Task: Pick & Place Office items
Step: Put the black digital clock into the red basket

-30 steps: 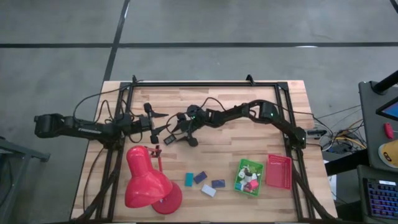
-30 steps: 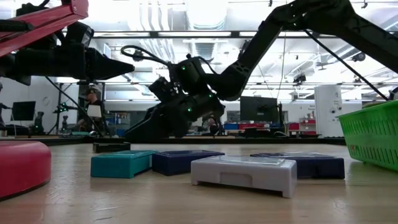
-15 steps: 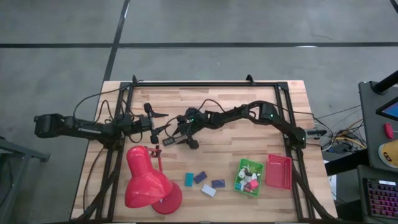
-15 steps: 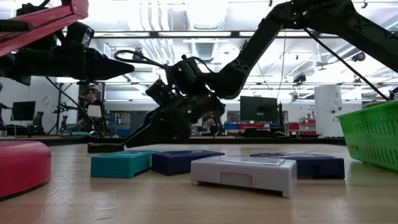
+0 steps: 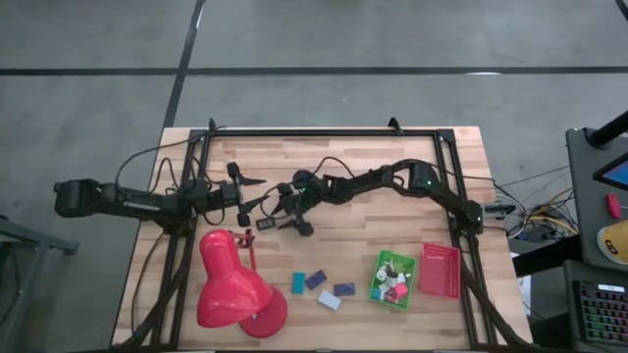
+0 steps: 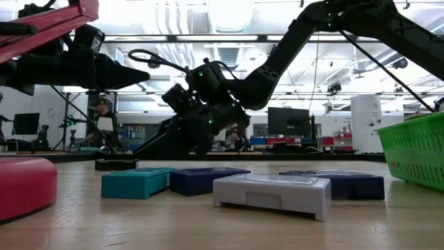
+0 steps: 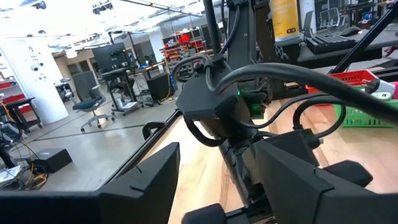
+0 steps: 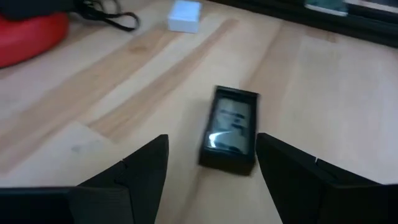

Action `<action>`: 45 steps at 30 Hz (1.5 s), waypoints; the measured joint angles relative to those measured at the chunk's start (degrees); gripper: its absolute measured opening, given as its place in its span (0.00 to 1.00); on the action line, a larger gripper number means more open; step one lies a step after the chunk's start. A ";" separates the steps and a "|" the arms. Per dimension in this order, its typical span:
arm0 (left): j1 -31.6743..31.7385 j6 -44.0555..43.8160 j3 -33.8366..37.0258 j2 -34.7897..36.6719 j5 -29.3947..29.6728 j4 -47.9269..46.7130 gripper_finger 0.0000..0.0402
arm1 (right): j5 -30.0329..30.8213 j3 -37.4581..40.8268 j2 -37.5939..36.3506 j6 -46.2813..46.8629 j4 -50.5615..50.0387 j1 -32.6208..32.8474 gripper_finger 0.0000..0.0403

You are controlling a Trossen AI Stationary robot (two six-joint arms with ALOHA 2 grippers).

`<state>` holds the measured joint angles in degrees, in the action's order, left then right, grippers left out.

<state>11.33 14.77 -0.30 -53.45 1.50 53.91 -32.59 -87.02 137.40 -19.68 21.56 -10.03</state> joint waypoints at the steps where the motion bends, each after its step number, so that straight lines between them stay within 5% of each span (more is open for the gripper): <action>1: -0.02 0.00 0.00 0.00 0.00 0.00 0.54 | -0.92 0.00 0.00 0.00 -0.05 0.13 0.59; 25: -0.01 0.01 0.00 0.00 0.00 0.01 0.54 | 3.19 -0.09 -0.38 2.34 -4.60 1.78 0.59; 45: -0.02 -0.01 0.00 0.04 0.00 -0.11 0.54 | 15.50 -0.03 -11.77 4.06 -40.85 2.43 0.59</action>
<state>11.31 14.76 -0.30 -53.41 1.50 53.80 -17.09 -87.05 125.63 -15.62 -19.29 -7.60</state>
